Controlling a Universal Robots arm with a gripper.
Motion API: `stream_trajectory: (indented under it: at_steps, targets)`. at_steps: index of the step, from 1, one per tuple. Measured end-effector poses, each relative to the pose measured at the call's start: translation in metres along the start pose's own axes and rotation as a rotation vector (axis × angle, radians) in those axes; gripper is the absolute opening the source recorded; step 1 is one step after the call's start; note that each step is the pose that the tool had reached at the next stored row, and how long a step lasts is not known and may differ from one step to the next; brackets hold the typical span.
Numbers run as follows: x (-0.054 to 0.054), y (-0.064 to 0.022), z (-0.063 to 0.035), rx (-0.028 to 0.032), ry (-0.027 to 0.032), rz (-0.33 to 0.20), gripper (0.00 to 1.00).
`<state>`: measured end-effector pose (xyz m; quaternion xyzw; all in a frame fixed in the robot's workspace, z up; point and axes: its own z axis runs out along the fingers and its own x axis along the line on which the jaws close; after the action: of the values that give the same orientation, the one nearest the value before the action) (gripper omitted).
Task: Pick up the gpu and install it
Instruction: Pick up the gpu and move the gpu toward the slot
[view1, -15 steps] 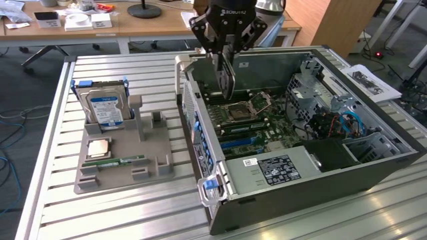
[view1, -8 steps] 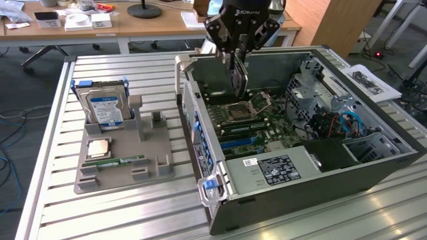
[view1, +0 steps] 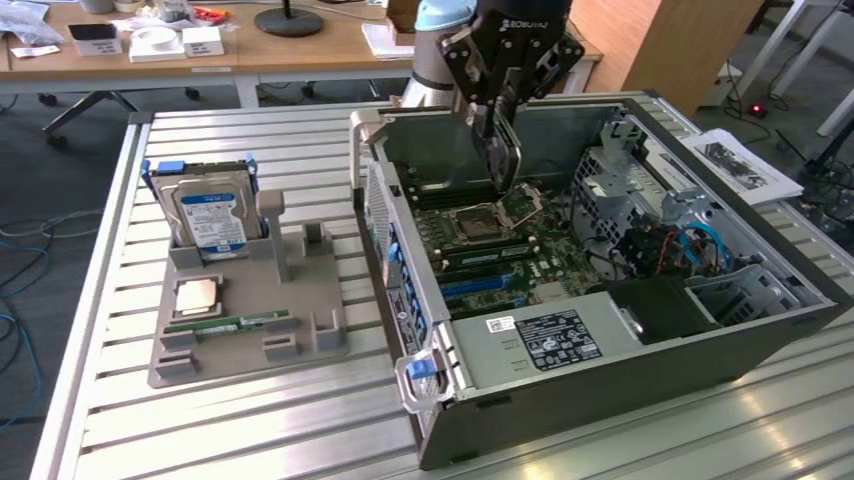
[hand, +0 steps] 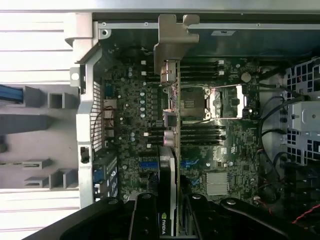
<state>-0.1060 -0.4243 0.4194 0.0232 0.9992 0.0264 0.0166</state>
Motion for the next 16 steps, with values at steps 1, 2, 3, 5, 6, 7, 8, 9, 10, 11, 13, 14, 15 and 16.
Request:
stream_trajectory:
  at_steps: [1, 2, 3, 5, 6, 7, 8, 9, 10, 11, 13, 14, 15, 16]
  targets:
    - [-0.003, 0.0002, 0.0001, 0.0, 0.0, 0.0, 0.27]
    - [-0.006, 0.0004, 0.0002, 0.0, 0.0, 0.0, 0.27]
    - [-0.009, 0.0006, 0.0004, 0.0, 0.0, 0.0, 0.27]
    - [-0.015, 0.0009, 0.0006, 0.0, 0.0, 0.0, 0.27]
    - [-0.019, 0.0011, 0.0007, 0.0, 0.0, 0.0, 0.27]
    - [-0.022, 0.0013, 0.0008, 0.0, 0.0, 0.0, 0.27]
    - [-0.025, 0.0015, 0.0009, 0.0, 0.0, 0.0, 0.27]
    - [-0.028, 0.0017, 0.001, 0.0, 0.0, 0.0, 0.27]
    - [-0.031, 0.0018, 0.0011, 0.0, 0.0, 0.0, 0.27]
    - [-0.034, 0.002, 0.0012, 0.0, 0.0, 0.0, 0.27]
    - [-0.039, 0.0023, 0.0014, 0.0, 0.0, 0.0, 0.27]
    - [-0.042, 0.0025, 0.0015, 0.0001, 0.0, 0.0, 0.27]
    - [-0.045, 0.0027, 0.0016, 0.0, 0.0, 0.0, 0.27]
    - [-0.049, 0.0028, 0.0017, -0.0001, 0.0, 0.0, 0.27]
